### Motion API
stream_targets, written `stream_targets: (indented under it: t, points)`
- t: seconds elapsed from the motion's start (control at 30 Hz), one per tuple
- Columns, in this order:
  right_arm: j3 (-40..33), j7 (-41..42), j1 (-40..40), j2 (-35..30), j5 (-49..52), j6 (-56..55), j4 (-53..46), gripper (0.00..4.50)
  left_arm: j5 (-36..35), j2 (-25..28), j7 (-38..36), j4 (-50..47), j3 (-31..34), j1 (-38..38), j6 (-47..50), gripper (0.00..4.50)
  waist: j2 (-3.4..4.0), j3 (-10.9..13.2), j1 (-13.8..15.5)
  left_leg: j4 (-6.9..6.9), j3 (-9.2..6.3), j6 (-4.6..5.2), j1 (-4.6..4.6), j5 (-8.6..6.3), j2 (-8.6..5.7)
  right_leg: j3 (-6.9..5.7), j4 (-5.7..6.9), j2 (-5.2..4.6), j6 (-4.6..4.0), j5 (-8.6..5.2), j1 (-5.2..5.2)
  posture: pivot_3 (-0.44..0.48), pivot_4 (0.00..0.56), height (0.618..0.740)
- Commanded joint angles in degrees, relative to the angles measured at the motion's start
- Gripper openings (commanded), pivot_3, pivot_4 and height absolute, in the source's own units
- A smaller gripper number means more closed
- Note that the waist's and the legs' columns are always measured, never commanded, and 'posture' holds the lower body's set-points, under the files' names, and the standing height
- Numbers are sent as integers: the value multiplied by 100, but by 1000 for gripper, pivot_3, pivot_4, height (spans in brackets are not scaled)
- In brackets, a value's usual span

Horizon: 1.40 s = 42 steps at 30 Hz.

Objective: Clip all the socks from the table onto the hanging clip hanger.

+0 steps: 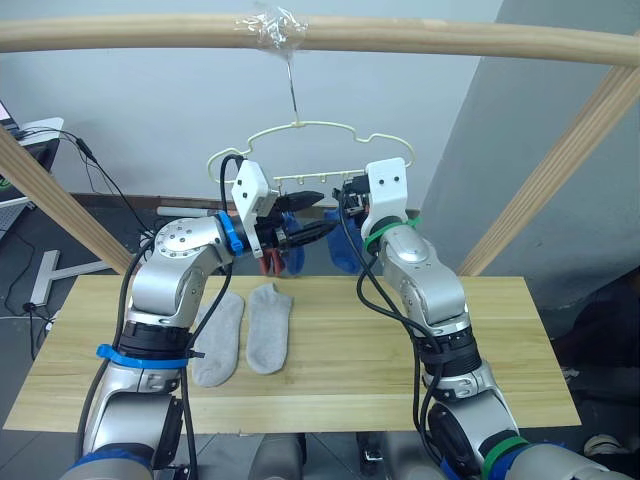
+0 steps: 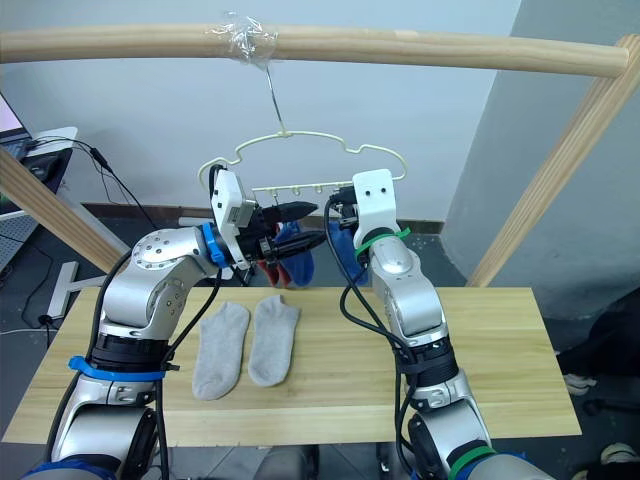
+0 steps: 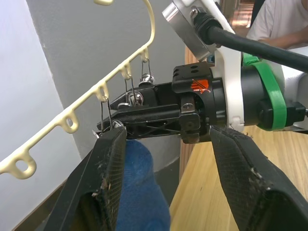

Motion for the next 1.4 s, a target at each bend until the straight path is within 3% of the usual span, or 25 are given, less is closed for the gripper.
stream_targets:
  t: [0.03,0.53,0.7,0.8,0.93,1.17,1.27,1.4]
  points:
    - [-9,-57,-227,215,91,-154,-127,1862,-140,-17,-15,-216,99,-42,21,2855,0,0,0,0,0,0,0,0,0,0,0,0,0,0,0,-29,199,701]
    - [-12,-47,-255,221,152,-180,-130,1862,-269,-118,19,-279,116,-51,79,2855,0,0,0,0,0,0,0,0,0,0,0,0,0,0,0,-29,204,701]
    - [0,-43,-251,209,165,-196,-140,702,-268,-168,57,-260,140,-55,34,2855,0,0,-1,0,0,0,0,0,0,0,0,0,0,0,0,-29,204,701]
    - [7,-45,-256,204,170,-192,-142,6,-263,-202,109,-254,158,-44,23,3435,0,0,0,0,0,0,0,0,0,0,0,0,0,0,0,-31,204,701]
    - [17,-33,-251,189,166,-203,-152,0,-205,-128,93,-298,134,121,6,4481,0,0,-3,0,0,0,0,0,0,2,0,0,0,0,0,-32,203,701]
    - [32,-11,-247,154,146,-234,-154,0,563,206,350,-74,-202,657,-58,4481,1,0,-5,-3,-3,0,5,0,1,5,1,0,0,0,-1,-32,207,701]
    - [27,-3,-243,150,151,-237,-154,0,1056,46,1303,218,-215,1129,361,4481,1,1,-3,-3,-6,0,5,0,1,7,-1,-1,0,0,-1,-32,207,701]
    - [23,20,-259,137,158,-218,-151,0,1549,118,1570,518,-462,1484,367,4481,1,1,-5,-3,-8,1,4,-1,2,6,0,-1,0,0,-4,-32,210,701]
